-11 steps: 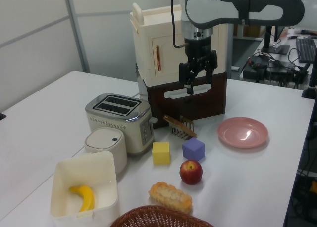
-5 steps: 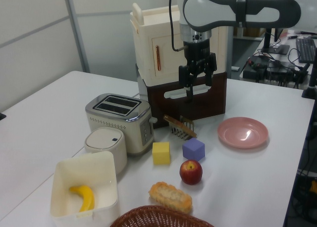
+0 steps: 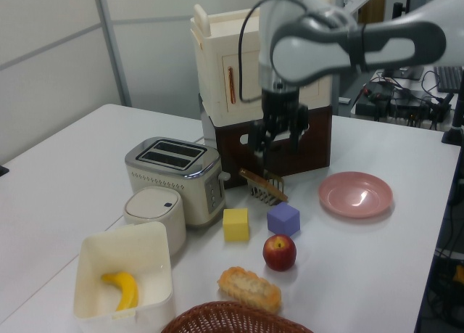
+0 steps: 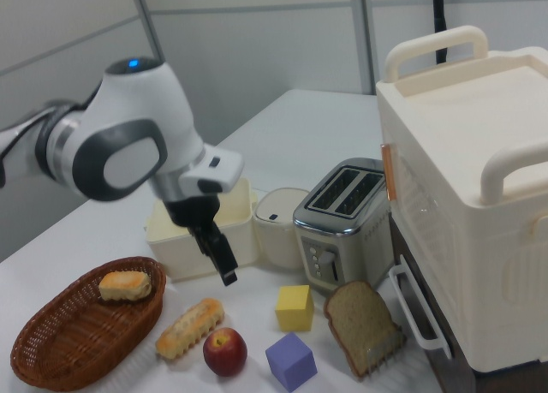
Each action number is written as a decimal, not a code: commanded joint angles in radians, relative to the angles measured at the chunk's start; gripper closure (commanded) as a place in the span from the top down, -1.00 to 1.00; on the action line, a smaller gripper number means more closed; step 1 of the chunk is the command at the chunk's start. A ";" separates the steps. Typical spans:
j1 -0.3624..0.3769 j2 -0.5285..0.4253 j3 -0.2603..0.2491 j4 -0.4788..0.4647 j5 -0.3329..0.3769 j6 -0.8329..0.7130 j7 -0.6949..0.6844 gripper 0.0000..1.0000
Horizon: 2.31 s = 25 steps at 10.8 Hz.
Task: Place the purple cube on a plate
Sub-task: 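Move the open gripper over the purple cube and lower it, then close the gripper on the purple cube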
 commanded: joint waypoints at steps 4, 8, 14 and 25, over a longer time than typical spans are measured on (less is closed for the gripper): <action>-0.104 -0.114 0.054 -0.305 -0.099 0.293 -0.048 1.00; -0.128 -0.079 0.054 -0.363 -0.143 0.420 -0.051 1.00; -0.147 0.088 0.050 -0.327 -0.243 0.522 -0.032 1.00; -0.144 0.163 0.054 -0.284 -0.312 0.542 0.017 1.00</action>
